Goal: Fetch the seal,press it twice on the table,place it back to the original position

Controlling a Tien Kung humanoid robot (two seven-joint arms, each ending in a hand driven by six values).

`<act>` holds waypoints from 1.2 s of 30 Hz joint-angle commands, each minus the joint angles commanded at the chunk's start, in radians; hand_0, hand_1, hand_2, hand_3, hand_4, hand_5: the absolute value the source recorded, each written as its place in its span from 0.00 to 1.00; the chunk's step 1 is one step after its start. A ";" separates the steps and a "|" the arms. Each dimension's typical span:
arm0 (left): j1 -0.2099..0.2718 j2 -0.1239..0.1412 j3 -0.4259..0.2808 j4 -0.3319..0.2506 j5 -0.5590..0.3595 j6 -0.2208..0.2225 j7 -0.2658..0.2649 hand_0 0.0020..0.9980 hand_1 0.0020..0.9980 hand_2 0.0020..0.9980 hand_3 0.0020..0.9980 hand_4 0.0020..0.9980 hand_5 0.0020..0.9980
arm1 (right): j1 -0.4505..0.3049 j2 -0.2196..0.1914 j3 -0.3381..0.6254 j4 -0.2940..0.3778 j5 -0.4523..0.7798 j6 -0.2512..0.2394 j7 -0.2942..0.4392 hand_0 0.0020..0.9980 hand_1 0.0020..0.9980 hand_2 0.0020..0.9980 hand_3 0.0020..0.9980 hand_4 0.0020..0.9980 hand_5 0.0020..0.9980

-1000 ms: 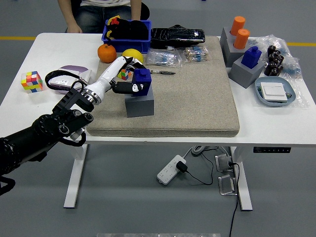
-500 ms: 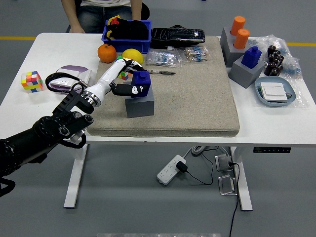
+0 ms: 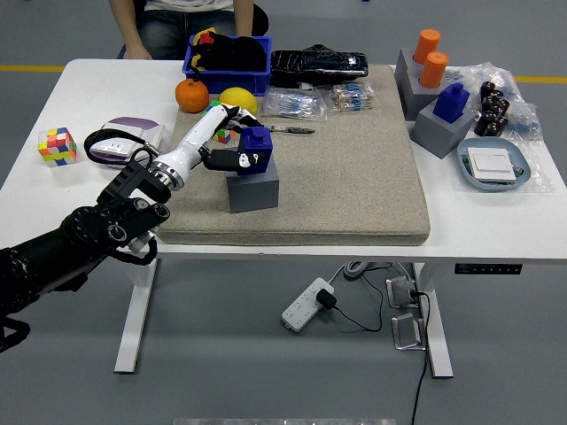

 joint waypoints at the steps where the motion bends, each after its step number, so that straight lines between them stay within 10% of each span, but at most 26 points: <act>1: 0.000 0.000 0.000 0.000 0.001 -0.001 0.003 0.70 0.65 0.57 0.60 0.73 0.00 | 0.000 0.000 0.000 0.000 0.000 0.000 0.000 0.86 0.80 0.76 0.76 0.84 0.53; 25: 0.001 0.011 -0.015 0.006 0.044 -0.080 0.107 0.88 0.94 0.92 0.97 1.00 0.00 | -0.003 0.004 0.004 0.000 -0.001 0.001 0.001 0.86 0.80 0.76 0.76 0.84 0.53; 36: 0.002 0.021 -0.037 0.008 0.018 -0.106 0.090 0.96 1.00 1.00 1.00 1.00 0.24 | -0.005 0.005 0.006 0.000 -0.002 0.002 0.001 0.86 0.80 0.76 0.76 0.84 0.53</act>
